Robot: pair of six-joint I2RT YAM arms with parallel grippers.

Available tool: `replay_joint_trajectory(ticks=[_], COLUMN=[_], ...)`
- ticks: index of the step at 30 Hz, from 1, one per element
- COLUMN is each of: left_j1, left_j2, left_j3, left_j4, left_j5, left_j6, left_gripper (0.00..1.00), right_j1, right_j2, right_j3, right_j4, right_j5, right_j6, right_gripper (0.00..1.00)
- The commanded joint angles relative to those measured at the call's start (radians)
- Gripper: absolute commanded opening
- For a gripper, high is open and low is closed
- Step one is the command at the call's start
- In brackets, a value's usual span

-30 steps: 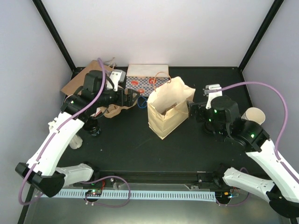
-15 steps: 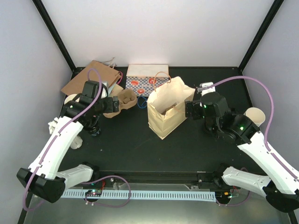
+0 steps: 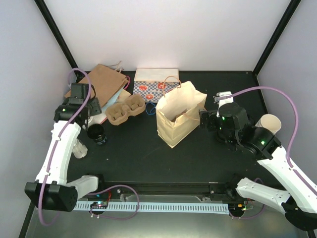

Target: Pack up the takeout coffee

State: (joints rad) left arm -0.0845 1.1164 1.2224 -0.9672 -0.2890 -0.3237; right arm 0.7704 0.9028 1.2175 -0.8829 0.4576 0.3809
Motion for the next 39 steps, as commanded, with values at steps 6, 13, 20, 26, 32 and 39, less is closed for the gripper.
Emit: replay_joint_trajectory(ticks=[6, 13, 20, 26, 32, 39], left_j1=[0.133, 0.167, 0.185, 0.206, 0.216, 0.220], left_j2=[0.202, 0.308, 0.340, 0.347, 0.344, 0.353], left_j3=[0.141, 0.219, 0.222, 0.222, 0.219, 0.209], left_j4=[0.013, -0.043, -0.051, -0.056, -0.046, -0.045], left_j5=[0.057, 0.097, 0.092, 0.099, 0.097, 0.112], left_j6=[0.098, 0.100, 0.093, 0.091, 0.092, 0.091], left_gripper=[0.60, 0.36, 0.34, 0.34, 0.29, 0.20], right_j1=[-0.006, -0.007, -0.007, -0.006, -0.007, -0.007], right_j2=[-0.015, -0.021, -0.020, -0.018, -0.021, -0.027], right_j3=[0.021, 0.001, -0.012, -0.009, -0.012, -0.001], right_j4=[-0.029, -0.007, 0.001, 0.008, 0.007, 0.000], right_j5=[-0.069, -0.095, -0.089, -0.096, -0.101, -0.097], right_j6=[0.023, 0.018, 0.007, -0.003, -0.001, -0.009], right_gripper=[1.00, 1.00, 1.00, 1.00, 1.00, 1.00])
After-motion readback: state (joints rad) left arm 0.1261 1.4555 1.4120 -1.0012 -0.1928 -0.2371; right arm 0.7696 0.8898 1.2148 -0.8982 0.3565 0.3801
